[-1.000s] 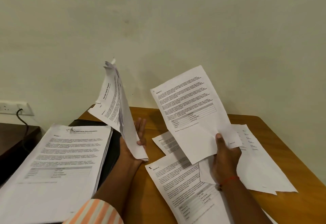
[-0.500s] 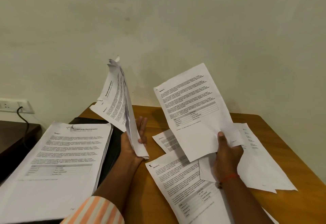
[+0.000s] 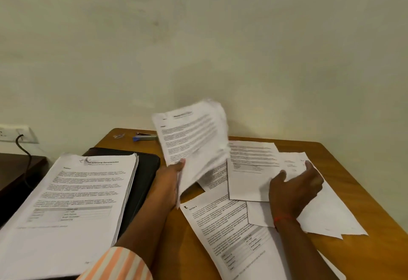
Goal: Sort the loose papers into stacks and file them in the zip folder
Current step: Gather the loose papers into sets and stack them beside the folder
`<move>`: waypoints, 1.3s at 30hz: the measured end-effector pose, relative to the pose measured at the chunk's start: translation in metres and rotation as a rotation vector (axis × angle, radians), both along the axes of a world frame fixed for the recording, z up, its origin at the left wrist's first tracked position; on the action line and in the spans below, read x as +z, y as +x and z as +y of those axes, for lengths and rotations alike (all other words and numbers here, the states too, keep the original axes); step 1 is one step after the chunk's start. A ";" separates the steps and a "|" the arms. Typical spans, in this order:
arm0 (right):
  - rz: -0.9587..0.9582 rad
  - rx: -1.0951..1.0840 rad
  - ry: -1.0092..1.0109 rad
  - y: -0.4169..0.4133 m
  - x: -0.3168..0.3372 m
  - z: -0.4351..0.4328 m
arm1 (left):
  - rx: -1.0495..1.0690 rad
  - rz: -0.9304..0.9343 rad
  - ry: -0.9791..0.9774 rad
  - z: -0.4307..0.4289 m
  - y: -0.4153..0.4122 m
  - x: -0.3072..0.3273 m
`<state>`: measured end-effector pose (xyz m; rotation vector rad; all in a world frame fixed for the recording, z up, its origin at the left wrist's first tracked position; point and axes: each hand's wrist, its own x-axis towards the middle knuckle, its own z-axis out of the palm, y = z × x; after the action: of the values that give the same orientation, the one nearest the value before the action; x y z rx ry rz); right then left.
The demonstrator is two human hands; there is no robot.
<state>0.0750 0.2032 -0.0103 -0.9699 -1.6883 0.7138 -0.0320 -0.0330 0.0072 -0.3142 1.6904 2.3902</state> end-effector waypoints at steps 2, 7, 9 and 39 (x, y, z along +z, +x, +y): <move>-0.058 0.018 0.109 -0.001 0.001 -0.004 | -0.029 0.114 -0.221 0.001 0.001 -0.006; -0.377 0.507 0.215 -0.012 -0.021 -0.025 | -0.160 0.296 -0.743 0.014 0.006 -0.016; -0.549 0.578 0.201 -0.015 -0.032 -0.031 | -0.209 0.297 -0.802 0.018 0.004 -0.018; -0.142 0.651 -0.153 -0.010 -0.026 -0.031 | -0.121 0.276 -0.290 0.018 0.011 -0.009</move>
<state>0.0647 0.1726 -0.0368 -0.5671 -2.1229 1.2336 -0.0214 -0.0154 -0.0014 0.0815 2.1152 2.1802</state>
